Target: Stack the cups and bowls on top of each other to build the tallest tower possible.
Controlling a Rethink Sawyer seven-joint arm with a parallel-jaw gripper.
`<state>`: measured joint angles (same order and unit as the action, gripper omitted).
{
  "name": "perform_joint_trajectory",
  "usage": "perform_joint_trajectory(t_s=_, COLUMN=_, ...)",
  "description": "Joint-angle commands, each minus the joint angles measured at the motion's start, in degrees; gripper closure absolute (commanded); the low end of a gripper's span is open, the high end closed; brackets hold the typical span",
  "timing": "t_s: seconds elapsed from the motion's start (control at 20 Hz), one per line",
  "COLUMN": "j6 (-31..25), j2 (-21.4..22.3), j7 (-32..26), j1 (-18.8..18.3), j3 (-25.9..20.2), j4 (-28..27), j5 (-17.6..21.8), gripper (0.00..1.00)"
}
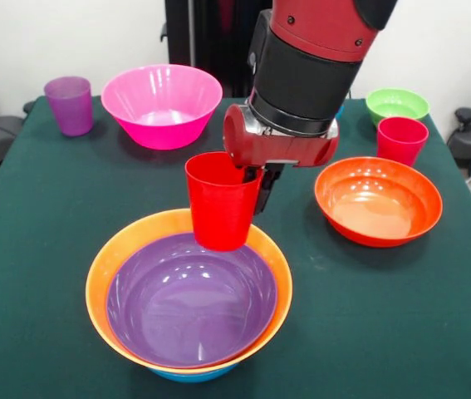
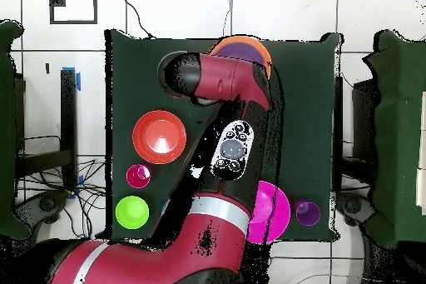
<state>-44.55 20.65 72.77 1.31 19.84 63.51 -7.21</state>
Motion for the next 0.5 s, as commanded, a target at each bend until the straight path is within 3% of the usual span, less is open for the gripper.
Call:
perform_joint_trajectory(t_s=0.05, j6=1.06, j2=5.45, j7=-2.96, j1=-5.77, j3=-10.26, j4=7.05, j5=1.03, gripper=1.0)
perform_joint_trajectory(t_s=0.5, j6=1.3, j2=4.89, j7=-2.7, j1=-6.63, j3=-11.66, j4=6.53, j5=4.22, gripper=1.0)
